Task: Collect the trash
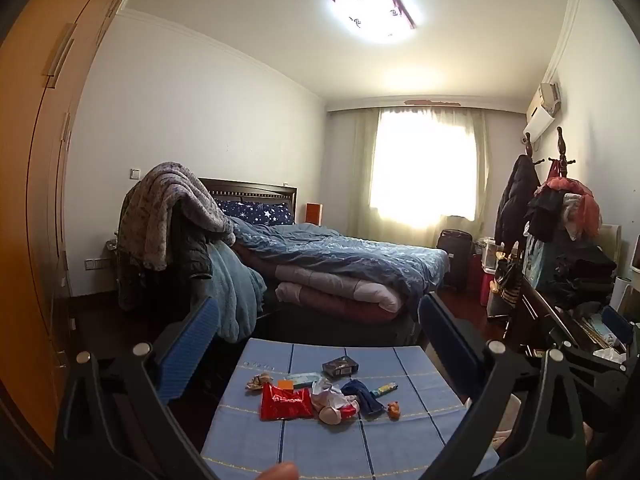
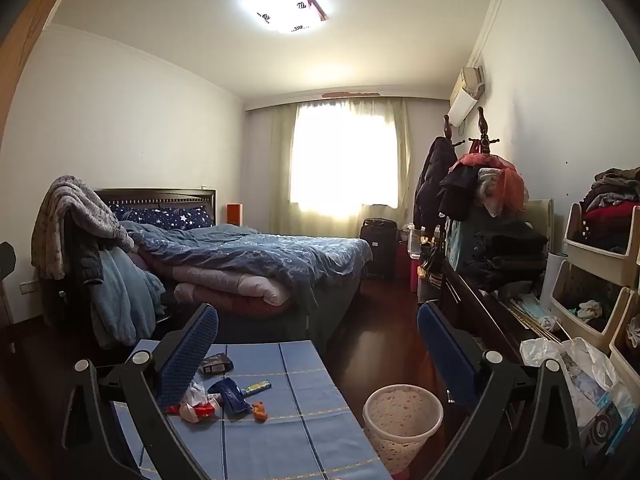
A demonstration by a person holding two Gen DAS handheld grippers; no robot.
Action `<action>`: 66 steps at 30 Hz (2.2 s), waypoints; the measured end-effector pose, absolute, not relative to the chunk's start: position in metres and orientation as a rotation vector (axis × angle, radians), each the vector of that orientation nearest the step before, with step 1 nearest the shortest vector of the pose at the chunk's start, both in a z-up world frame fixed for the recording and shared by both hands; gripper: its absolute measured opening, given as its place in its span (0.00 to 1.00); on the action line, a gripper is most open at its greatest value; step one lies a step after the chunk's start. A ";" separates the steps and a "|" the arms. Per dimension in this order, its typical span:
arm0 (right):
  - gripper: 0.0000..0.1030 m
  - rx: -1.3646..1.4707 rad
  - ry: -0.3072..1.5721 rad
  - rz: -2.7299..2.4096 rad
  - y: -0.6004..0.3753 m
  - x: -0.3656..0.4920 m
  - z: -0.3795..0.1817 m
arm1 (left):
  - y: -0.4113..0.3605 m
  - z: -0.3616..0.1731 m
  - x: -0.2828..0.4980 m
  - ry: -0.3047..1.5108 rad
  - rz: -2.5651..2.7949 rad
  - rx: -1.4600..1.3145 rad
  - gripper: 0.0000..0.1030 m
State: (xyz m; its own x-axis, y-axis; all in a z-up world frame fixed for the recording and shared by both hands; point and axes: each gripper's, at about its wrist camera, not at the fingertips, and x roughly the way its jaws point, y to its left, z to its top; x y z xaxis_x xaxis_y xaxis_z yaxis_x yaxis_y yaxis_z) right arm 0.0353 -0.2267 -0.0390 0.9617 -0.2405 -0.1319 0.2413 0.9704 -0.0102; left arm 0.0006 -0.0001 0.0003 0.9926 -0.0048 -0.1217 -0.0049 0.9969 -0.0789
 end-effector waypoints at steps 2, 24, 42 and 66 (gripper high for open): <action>0.97 0.004 0.128 -0.247 -0.227 0.034 -0.039 | -0.001 0.000 0.001 0.117 0.002 -0.077 0.97; 0.97 0.000 0.125 -0.263 -0.226 0.027 -0.040 | -0.001 0.000 -0.003 0.116 -0.014 -0.075 0.97; 0.97 0.006 0.126 -0.262 -0.227 0.027 -0.042 | -0.003 -0.002 -0.002 0.122 -0.033 -0.072 0.97; 0.97 0.007 0.131 -0.260 -0.227 0.028 -0.046 | -0.002 -0.010 0.000 0.133 -0.032 -0.072 0.97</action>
State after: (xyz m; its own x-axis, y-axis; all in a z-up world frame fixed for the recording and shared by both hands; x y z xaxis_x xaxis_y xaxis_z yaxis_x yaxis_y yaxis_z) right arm 0.0280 -0.2269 -0.0457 0.9581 -0.2556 -0.1296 0.2564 0.9665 -0.0102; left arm 0.0002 -0.0018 -0.0096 0.9906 -0.0370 -0.1314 0.0274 0.9969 -0.0739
